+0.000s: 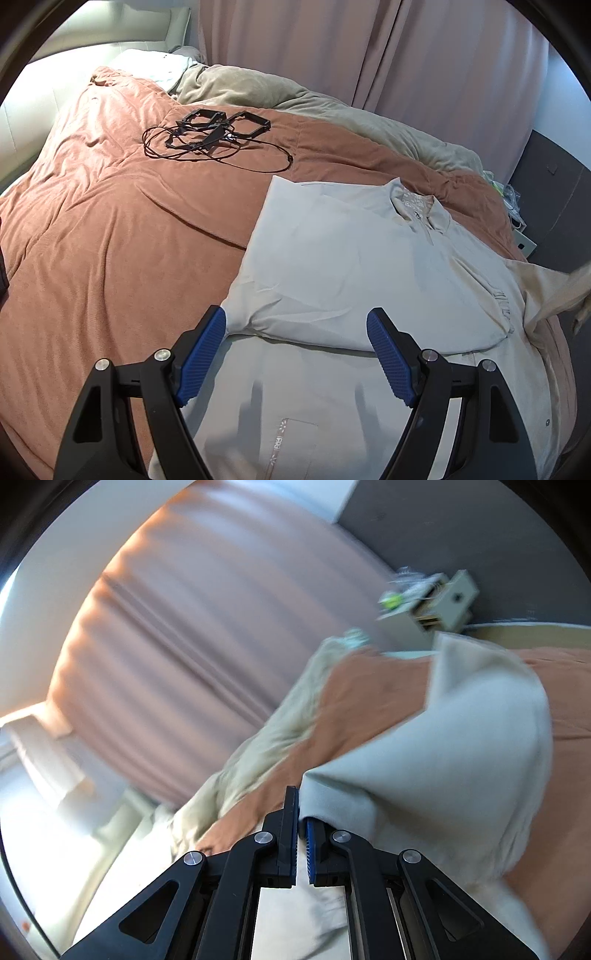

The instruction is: Fold large clothes

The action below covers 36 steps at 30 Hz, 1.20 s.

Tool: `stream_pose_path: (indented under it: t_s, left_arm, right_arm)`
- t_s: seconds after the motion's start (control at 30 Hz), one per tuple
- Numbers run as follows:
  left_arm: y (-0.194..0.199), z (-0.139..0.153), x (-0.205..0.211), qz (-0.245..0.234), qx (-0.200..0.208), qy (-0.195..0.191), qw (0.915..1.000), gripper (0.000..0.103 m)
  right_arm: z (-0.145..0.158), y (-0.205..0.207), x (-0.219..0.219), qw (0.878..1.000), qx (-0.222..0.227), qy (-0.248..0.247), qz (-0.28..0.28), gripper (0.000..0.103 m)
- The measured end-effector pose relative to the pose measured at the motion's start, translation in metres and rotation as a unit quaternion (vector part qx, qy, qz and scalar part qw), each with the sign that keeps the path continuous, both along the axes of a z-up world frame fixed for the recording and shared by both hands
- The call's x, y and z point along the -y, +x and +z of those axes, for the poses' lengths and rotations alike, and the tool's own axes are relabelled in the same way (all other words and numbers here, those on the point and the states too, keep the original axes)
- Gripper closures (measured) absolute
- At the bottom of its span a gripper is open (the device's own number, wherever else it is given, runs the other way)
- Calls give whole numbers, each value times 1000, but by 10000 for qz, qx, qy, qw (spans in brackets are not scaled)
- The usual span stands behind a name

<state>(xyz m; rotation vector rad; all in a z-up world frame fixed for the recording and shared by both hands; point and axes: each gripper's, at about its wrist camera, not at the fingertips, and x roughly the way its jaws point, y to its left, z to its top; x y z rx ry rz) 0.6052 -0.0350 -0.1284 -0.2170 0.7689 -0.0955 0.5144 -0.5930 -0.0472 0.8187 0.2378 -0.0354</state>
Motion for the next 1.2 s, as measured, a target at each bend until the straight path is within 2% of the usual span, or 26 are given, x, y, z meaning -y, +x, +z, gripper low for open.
stream_pose_path:
  t_s: [0.17,0.3,0.47,0.6,0.63,0.67,0.73,0.9,1.0,1.1,1.2]
  left_arm:
    - [-2,5,-11,58,42,-193,9998,23]
    - [-2,6,-16,95,50,-189,9998,23]
    - [0,6,-25,126,27,-322,9994,23]
    - [2,5,-31,169,-26,-402,9990,23]
    - [2,5,-32,186,-34,-415,9990,24]
    - [2,6,-33,200,-33,-440,9988,24]
    - [1,7,-34,223,-12,-462,9987,24]
    - [0,5,-33,225,-37,-434,9988,23]
    - [0,4,-32,232,-78,-399,9989,24]
    - [1,4,-32,244,-87,-379,9989,23]
    - [1,4,-31,255,-83,-341,9991,24]
  right_arm:
    - [23,23,-68,9977,41,-327,598,98]
    - [20,44,-118,9933,-134,-618,965,98]
    - [-21,88,-171,9849,-633,-715,1446,98]
    - [-72,125,-212,9668,-1559,-885,1822,95]
    - [-86,132,-221,9587,-1819,-916,1984,82]
    - [-97,132,-227,9543,-1923,-873,2114,58]
    - [-113,126,-228,9503,-2060,-646,2241,32]
    - [-118,100,-208,9532,-2115,-102,2161,31]
    - [-107,75,-185,9606,-2069,32,1854,31]
    - [-108,72,-167,9657,-2107,202,1507,31]
    - [-129,77,-153,9591,-2425,470,1384,31]
